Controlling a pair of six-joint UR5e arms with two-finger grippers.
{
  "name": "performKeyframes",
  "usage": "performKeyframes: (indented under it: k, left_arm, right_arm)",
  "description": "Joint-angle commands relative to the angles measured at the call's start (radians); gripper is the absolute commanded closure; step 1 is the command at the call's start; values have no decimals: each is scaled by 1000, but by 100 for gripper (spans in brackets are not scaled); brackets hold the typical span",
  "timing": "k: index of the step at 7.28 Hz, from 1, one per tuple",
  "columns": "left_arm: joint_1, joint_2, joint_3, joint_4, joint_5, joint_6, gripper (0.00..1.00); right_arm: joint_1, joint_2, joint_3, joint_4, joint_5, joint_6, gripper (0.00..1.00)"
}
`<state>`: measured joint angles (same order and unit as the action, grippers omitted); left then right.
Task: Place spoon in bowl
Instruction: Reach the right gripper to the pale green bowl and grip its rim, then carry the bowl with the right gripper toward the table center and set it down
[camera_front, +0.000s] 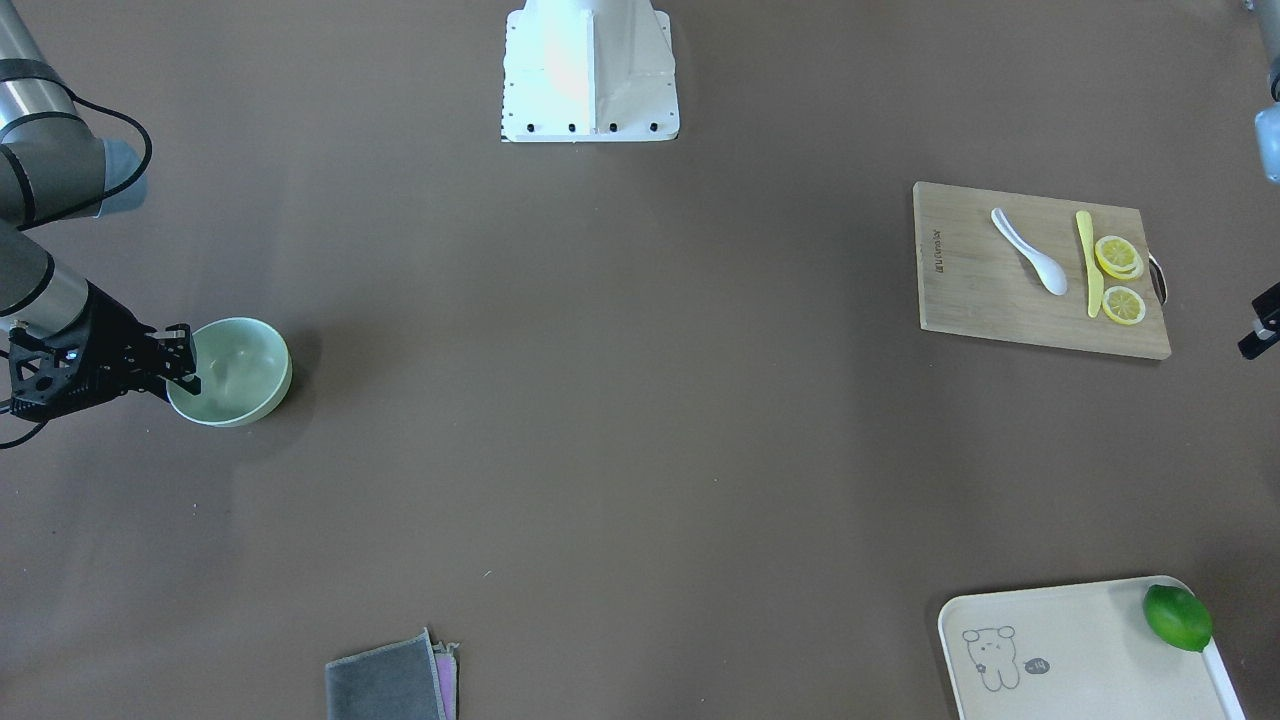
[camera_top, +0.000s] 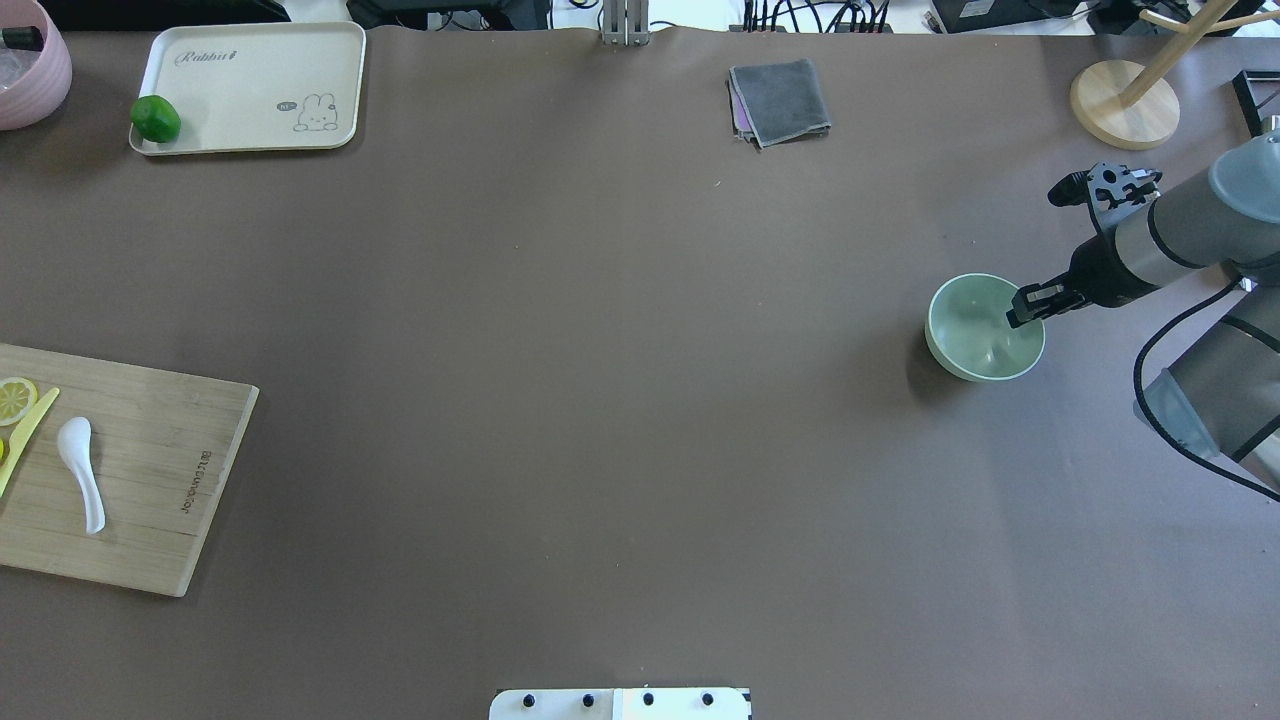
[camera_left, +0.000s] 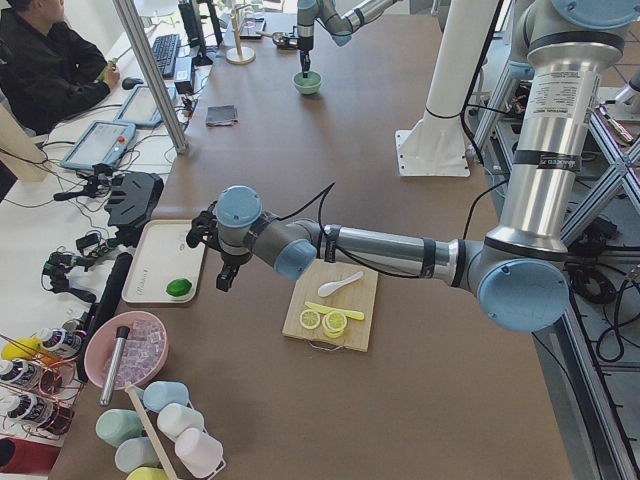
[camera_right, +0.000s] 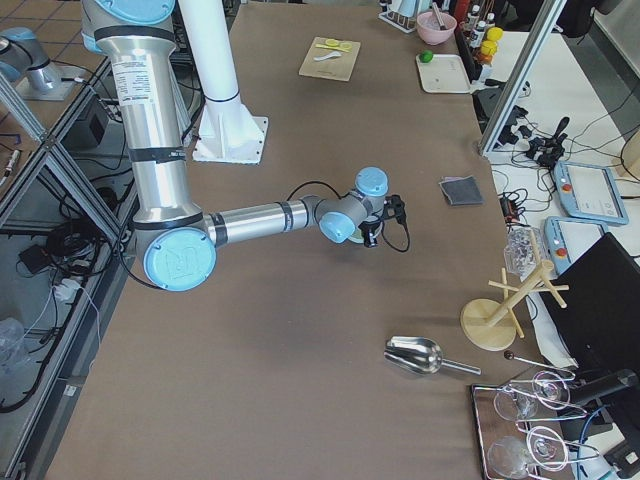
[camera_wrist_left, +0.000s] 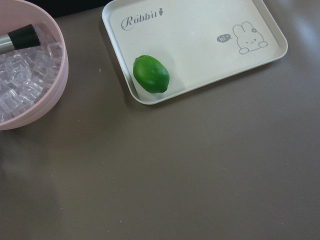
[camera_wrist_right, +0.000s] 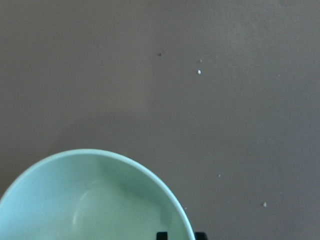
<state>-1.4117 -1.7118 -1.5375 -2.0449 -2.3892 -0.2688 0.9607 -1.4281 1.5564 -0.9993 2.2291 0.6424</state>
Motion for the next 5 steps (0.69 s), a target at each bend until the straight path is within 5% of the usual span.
performKeyframes:
  k: [1, 3, 5]
  left_arm:
    - [29, -28, 13, 9, 2, -32, 3]
    - [30, -28, 2, 8, 1, -32, 3]
    - [30, -35, 10, 3, 1, -30, 3]
  right_arm:
    - [30, 14, 23, -2, 70, 35, 100]
    - [59, 99, 43, -13, 157, 174, 100]
    - [1, 242, 36, -57, 132, 326, 100]
